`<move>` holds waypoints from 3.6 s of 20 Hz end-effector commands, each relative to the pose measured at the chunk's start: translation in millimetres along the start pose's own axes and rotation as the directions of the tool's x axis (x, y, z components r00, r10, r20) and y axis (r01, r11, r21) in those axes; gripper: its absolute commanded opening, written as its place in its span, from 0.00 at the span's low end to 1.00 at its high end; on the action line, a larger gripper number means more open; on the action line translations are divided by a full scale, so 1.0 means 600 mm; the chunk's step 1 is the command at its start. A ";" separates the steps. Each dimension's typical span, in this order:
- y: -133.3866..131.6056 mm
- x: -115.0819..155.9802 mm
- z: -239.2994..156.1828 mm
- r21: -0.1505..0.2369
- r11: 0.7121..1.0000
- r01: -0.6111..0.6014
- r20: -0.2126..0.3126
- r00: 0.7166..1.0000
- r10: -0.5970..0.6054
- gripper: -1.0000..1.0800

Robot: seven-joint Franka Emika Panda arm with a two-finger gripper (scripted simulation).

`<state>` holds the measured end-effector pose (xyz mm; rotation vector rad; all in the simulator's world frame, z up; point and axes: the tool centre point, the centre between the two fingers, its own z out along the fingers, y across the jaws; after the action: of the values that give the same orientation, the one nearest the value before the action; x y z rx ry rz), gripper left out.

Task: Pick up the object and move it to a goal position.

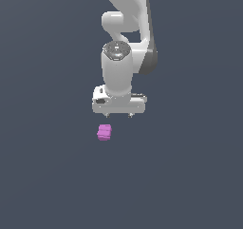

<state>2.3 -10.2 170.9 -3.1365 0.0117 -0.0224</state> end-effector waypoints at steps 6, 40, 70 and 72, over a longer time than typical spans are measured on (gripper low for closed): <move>-0.001 0.001 -0.004 0.002 1.000 0.002 -0.004 1.000 -0.002 0.96; 0.125 0.010 0.193 -0.006 0.996 -0.088 0.014 0.996 0.088 0.96; 0.148 -0.030 0.212 -0.006 0.996 -0.089 0.013 0.996 0.089 0.00; 0.157 -0.046 0.210 -0.006 0.996 -0.089 0.013 0.996 0.089 0.00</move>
<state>-17.5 -99.6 43.0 -3.1378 0.1500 -0.0002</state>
